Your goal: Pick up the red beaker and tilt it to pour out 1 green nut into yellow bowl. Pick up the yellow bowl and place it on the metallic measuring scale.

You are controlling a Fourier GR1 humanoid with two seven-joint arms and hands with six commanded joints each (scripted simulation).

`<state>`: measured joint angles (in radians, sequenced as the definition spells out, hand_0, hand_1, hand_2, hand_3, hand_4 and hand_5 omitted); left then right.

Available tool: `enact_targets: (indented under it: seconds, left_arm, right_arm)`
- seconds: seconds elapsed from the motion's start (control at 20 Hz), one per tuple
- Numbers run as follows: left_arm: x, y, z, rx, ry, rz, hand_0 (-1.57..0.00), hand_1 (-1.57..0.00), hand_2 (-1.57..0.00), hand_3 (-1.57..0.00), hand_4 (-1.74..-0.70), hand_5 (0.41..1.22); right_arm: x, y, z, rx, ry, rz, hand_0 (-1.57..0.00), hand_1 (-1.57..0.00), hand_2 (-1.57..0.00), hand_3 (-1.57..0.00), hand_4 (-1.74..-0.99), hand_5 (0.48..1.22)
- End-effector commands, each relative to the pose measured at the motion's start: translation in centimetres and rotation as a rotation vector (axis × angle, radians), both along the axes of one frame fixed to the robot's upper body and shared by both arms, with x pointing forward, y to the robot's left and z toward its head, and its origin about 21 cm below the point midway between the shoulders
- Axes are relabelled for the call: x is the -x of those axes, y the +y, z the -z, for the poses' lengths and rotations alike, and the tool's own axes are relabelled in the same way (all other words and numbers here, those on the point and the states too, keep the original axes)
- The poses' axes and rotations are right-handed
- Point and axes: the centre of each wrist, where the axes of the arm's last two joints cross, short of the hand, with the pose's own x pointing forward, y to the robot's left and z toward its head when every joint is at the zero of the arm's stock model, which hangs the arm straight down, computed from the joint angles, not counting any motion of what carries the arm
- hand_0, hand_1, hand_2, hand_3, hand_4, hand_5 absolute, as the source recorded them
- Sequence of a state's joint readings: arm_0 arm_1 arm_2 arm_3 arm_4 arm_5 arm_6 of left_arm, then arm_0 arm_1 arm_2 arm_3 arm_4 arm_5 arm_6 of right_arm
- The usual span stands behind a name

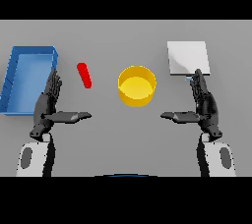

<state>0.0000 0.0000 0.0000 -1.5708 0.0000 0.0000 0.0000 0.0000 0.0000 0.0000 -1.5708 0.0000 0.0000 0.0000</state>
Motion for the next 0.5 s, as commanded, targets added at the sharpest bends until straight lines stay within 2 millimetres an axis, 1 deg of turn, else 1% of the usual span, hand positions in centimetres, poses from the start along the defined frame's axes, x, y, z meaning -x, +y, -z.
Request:
enact_targets:
  seconds: [0.0, 0.25, 0.3, 0.35, 0.4, 0.45]
  left_arm:
    - [0.0, -0.1, 0.0, 0.001, -0.001, 0.000, 0.00, 0.00, 0.00, 0.00, -1.14, 0.660]
    - [0.6, -0.8, 0.1, 0.000, -0.008, 0.007, 0.00, 0.00, 0.00, 0.00, -1.14, 0.660]
    - [1.8, -0.6, -0.5, -0.077, -0.047, 0.037, 0.00, 0.00, 0.00, 0.00, -1.14, 0.660]
    - [2.6, -0.6, -1.1, -0.127, -0.073, 0.058, 0.00, 0.00, 0.00, 0.00, -1.14, 0.660]
    - [3.5, -0.8, -1.5, -0.152, -0.078, 0.079, 0.00, 0.00, 0.00, 0.00, -1.14, 0.660]
    - [3.6, -1.0, -1.8, -0.175, -0.072, 0.090, 0.00, 0.00, 0.00, 0.00, -1.14, 0.662]
  right_arm:
    - [0.0, 0.0, 0.0, 0.000, 0.000, 0.001, 0.00, 0.00, 0.00, 0.00, -1.071, 0.578]
    - [-0.2, -0.5, -0.1, 0.002, 0.000, 0.007, 0.00, 0.00, 0.00, 0.00, -1.071, 0.578]
    - [0.6, -0.7, -0.6, 0.151, -0.090, -0.004, 0.00, 0.00, 0.00, 0.00, -1.071, 0.578]
    - [1.3, -0.5, -0.8, 0.233, -0.138, -0.017, 0.00, 0.00, 0.00, 0.00, -1.072, 0.577]
    - [1.5, -0.2, -1.1, 0.292, -0.152, -0.025, 0.00, 0.00, 0.00, 0.00, -1.066, 0.576]
    - [1.9, 0.0, -1.2, 0.326, -0.157, -0.033, 0.00, 0.00, 0.00, 0.00, -1.064, 0.577]
